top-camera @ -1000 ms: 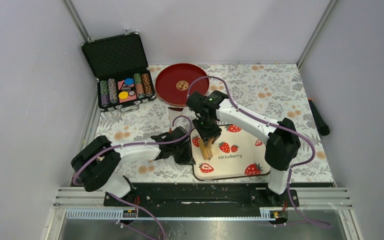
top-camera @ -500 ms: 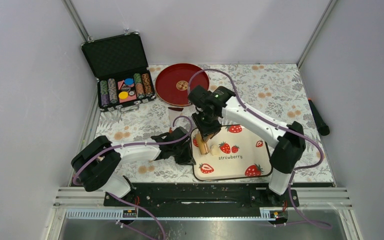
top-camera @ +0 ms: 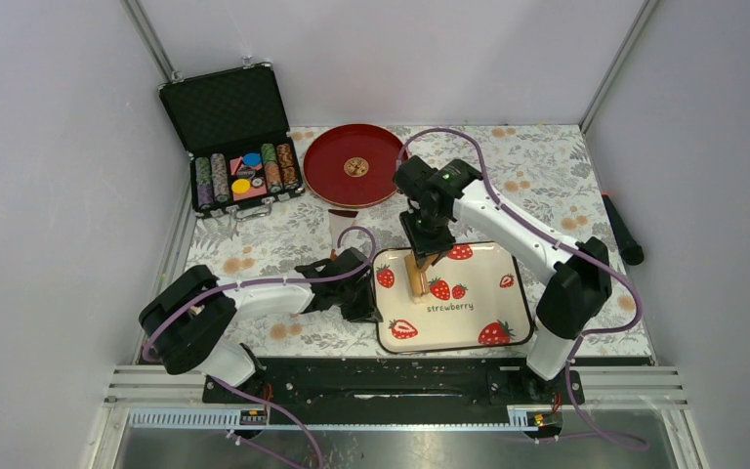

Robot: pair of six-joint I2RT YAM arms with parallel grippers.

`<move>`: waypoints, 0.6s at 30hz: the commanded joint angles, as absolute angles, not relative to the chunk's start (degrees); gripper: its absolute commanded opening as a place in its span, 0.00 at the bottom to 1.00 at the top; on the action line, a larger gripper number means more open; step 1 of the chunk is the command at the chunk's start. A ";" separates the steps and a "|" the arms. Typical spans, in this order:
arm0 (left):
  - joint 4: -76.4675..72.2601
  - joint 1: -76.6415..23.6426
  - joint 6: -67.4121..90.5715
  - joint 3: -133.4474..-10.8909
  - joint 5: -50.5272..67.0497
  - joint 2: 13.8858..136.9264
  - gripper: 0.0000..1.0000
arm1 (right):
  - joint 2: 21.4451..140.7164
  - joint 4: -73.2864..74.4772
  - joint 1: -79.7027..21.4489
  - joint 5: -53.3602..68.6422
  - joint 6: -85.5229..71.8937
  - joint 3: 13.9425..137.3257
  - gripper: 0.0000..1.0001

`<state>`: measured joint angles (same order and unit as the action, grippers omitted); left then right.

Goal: Roll out the dumpling wrappers from the dough

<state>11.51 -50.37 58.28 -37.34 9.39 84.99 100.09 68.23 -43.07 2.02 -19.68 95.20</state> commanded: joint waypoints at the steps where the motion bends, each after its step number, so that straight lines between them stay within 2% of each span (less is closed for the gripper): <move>1: 16.17 -50.92 55.92 -35.95 6.59 86.83 0.00 | 97.76 68.45 -41.51 2.86 -19.37 94.31 0.00; 18: 16.15 -50.91 55.99 -35.97 6.51 86.85 0.00 | 99.85 64.53 -41.24 5.13 -18.84 88.63 0.00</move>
<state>11.49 -50.37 58.28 -37.34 9.41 85.01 100.12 66.61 -41.17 2.61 -19.11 90.28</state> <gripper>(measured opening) 0.111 0.392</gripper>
